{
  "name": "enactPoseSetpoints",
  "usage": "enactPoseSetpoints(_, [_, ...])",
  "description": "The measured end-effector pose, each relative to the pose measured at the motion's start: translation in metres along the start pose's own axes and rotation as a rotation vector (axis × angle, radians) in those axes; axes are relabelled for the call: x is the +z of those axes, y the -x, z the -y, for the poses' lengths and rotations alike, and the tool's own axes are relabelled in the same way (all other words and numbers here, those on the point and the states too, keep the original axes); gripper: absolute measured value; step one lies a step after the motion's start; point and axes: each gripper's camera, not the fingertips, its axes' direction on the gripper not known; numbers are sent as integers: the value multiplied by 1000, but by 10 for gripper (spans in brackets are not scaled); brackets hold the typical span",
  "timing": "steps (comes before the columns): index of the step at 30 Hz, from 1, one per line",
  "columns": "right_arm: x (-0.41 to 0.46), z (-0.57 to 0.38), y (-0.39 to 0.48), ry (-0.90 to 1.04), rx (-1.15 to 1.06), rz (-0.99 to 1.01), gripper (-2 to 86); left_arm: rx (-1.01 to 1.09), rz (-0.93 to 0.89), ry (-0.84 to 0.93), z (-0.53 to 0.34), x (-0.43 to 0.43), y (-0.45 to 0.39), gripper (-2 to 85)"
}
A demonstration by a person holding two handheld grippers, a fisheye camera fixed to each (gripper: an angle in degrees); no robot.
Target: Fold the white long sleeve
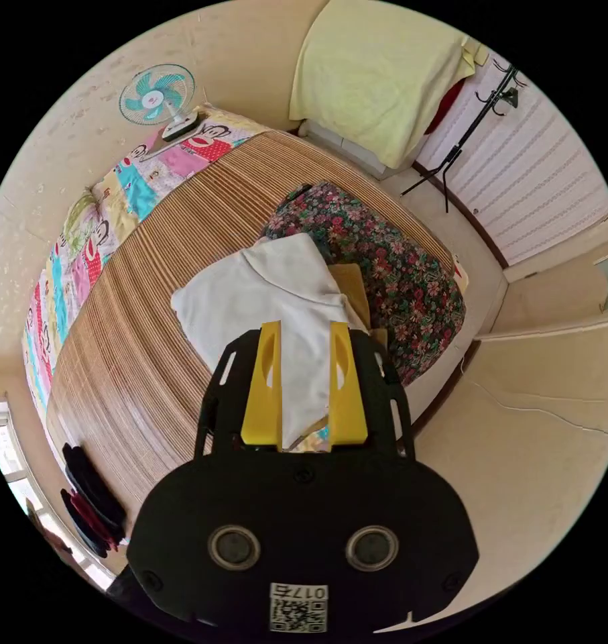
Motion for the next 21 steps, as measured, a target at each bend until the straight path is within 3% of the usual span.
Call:
enactPoseSetpoints(5, [74,14,-55,210,108,121,96,-71,47,38,5,19,-5,-1])
enactPoseSetpoints(10, [28,-63,-67,-21,37,337,47,-150,-40,3,1,31,0,23])
enactPoseSetpoints(14, [-70,-185,-61,-228,-290,920,34,-226,-305,-45,-7,41,5,54])
enactPoseSetpoints(15, [-92,-216,-50,-213,-417,1005,33,-217,-395,-56,-8,45,4,104])
enactPoseSetpoints(16, [-101,-231,-44,-201,-476,1030,32,-207,-440,-54,-7,47,3,129])
enactPoseSetpoints(18, [-135,-286,-22,-194,-634,1127,32,-215,-533,42,-3,64,-3,257])
enactPoseSetpoints(21, [-184,-348,1,-210,-918,1236,33,-326,-653,159,-12,87,4,307])
